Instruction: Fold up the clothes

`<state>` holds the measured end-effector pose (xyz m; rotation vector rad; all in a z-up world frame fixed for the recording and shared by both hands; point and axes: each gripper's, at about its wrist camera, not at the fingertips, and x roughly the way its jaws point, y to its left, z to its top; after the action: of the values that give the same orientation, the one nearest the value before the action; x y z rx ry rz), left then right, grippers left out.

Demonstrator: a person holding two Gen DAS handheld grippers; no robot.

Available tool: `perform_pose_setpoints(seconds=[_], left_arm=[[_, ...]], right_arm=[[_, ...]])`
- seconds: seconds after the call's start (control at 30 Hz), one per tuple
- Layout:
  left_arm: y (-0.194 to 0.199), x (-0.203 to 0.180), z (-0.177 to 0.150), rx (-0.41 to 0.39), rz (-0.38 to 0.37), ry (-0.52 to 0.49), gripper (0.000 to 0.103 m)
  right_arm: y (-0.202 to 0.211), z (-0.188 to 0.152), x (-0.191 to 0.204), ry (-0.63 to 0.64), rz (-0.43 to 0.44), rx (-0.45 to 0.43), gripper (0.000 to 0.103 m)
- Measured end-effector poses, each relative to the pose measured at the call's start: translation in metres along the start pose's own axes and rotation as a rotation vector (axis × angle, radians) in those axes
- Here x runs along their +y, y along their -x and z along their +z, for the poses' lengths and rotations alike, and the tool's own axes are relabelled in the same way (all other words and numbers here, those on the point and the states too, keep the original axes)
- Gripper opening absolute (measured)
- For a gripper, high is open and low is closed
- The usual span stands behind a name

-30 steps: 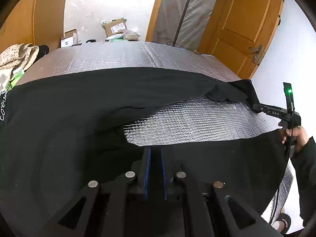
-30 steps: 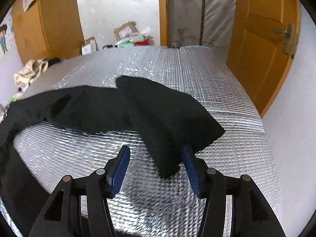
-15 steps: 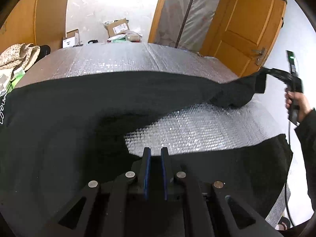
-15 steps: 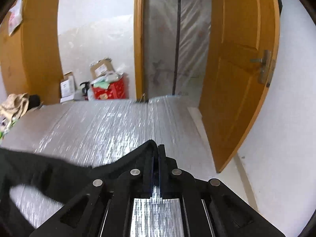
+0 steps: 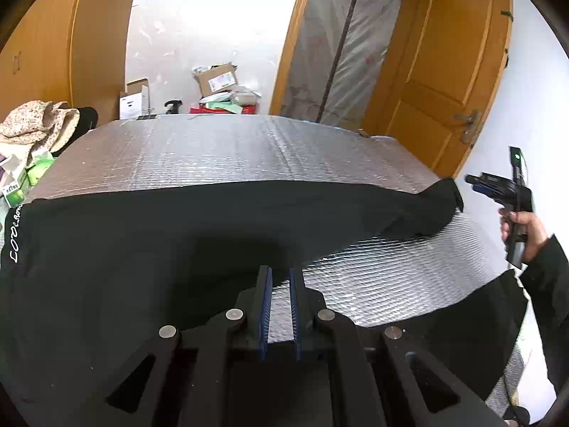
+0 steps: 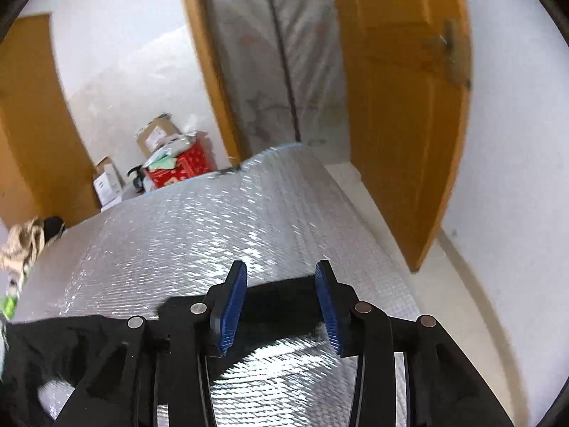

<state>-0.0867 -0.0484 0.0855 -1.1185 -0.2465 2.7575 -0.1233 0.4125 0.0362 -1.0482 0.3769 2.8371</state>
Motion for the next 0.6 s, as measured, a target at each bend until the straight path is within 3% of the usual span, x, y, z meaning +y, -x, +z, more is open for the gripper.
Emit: perform_pose_setpoints(seconds=[0.13,0.27,0.4,0.47,0.6], left_arm=[[-0.013,0.004,0.002,0.03,0.015,-0.001,0.009],[-0.022,0.008,0.0,0.051,0.023,0.0,0.009],[-0.027,0.009,0.0,0.058,0.024,-0.004,0.009],[-0.029,0.007,0.001,0.06,0.021,-0.004,0.009],[-0.031,0.003,0.003,0.059,0.005,-0.016,0.009]], right_arm=[[-0.011,-0.015,-0.025,-0.074,0.021,0.054,0.043],[-0.01,-0.025,-0.03,-0.062,0.105,0.063,0.043],[0.001,-0.036,-0.01,0.149,0.138,0.051,0.044],[-0.002,-0.042,0.005,0.278,0.113,0.073,0.059],[-0.02,-0.044,0.031,0.412,0.032,0.087,0.059]])
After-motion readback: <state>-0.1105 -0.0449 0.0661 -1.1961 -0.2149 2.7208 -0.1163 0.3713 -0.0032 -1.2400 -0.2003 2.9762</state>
